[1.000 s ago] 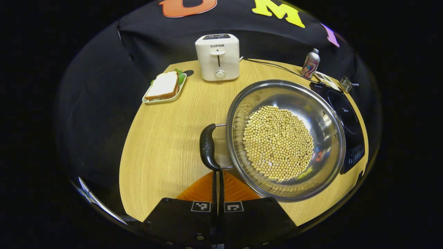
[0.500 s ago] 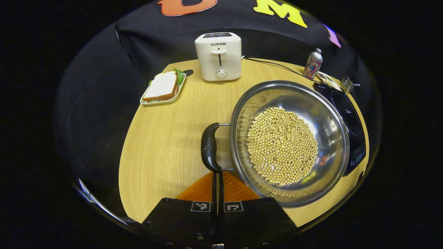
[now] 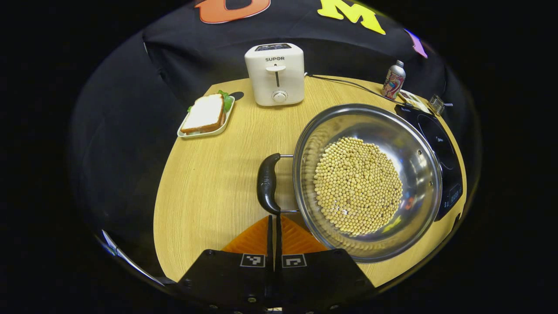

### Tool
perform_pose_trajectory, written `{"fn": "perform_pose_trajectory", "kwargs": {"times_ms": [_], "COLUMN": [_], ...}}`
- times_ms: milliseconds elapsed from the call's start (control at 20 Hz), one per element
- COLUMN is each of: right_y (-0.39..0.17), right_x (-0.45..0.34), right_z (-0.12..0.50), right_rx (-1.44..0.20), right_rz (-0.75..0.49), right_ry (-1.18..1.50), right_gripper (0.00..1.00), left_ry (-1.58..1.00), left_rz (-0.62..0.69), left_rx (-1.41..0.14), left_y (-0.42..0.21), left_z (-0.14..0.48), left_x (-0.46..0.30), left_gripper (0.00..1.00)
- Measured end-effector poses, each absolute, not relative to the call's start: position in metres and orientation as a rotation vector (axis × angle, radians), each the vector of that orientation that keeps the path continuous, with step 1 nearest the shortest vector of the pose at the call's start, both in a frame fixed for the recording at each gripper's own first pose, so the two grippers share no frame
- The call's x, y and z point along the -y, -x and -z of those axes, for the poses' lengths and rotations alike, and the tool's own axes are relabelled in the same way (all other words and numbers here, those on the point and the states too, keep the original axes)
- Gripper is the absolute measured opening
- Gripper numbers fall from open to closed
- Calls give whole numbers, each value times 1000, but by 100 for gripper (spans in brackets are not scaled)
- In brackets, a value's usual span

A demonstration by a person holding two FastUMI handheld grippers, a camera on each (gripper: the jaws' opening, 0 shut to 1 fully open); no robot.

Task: First push the handle of the pot to place it horizontally, then grasp the pot with both hands and set it on the induction cooktop.

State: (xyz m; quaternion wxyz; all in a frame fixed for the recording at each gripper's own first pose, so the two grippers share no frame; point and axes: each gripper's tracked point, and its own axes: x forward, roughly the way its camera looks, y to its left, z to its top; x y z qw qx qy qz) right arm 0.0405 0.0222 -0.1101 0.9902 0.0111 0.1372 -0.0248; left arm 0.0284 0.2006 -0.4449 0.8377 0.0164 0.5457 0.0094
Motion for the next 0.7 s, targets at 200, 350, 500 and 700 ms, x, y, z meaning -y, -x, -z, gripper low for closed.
{"fn": "perform_pose_trajectory", "kwargs": {"times_ms": [200,350,500,700], "right_y": [-43,-48,-58,-78], "right_x": [-39,-56,-76,-110], "right_z": [117,127,141,170], "right_rx": [-290,-313,-346,-411], "right_rz": [22,-15,-61,-131], "right_ry": [-45,-43,-35,-53], "right_gripper": [97,96,96,96], "left_ry": [-56,-8,-15,-24], "left_rz": [-60,-25,-34,-47], "left_rx": [-1051,-1000,-955,-909], "left_y": [-25,-16,-16,-32], "left_z": [426,412,401,391], "left_x": [-215,-213,-219,-221], "left_gripper": [0,5,80,98]}}
